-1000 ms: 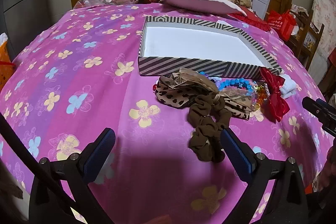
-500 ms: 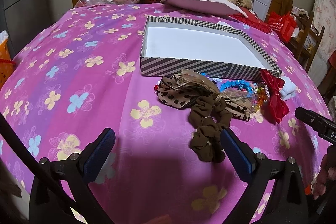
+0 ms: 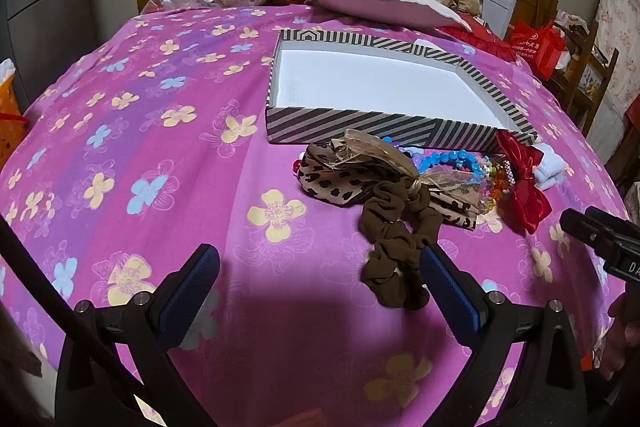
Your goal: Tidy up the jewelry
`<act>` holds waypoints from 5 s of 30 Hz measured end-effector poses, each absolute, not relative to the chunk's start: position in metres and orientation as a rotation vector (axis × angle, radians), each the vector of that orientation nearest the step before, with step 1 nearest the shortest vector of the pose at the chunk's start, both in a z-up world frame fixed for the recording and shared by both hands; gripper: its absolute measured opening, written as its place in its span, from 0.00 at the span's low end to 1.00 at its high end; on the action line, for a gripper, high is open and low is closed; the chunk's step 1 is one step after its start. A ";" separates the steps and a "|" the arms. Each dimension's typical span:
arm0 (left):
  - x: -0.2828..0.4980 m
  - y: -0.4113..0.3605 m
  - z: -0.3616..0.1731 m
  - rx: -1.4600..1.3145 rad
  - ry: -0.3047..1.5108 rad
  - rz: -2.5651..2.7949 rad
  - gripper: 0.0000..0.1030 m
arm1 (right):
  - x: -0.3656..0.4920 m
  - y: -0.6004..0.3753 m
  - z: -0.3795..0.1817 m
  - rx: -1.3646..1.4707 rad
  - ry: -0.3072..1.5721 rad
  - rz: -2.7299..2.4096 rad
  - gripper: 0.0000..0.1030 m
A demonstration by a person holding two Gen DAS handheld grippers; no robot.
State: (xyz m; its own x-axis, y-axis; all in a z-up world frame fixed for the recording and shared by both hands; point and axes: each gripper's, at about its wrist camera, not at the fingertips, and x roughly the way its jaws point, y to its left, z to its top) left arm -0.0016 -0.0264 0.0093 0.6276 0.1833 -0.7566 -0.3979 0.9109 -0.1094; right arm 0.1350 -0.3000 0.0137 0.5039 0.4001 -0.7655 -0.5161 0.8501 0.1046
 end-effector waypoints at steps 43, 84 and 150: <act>-0.003 -0.026 0.010 -0.282 0.829 0.337 0.73 | 0.138 -0.304 0.014 -0.162 0.852 0.482 0.93; -0.003 -0.026 0.010 -0.281 0.828 0.338 0.73 | 0.138 -0.306 0.017 -0.170 0.840 0.484 0.93; 0.037 -0.030 -0.012 -0.310 0.901 0.267 0.43 | 0.147 -0.271 -0.001 -0.185 0.893 0.726 0.82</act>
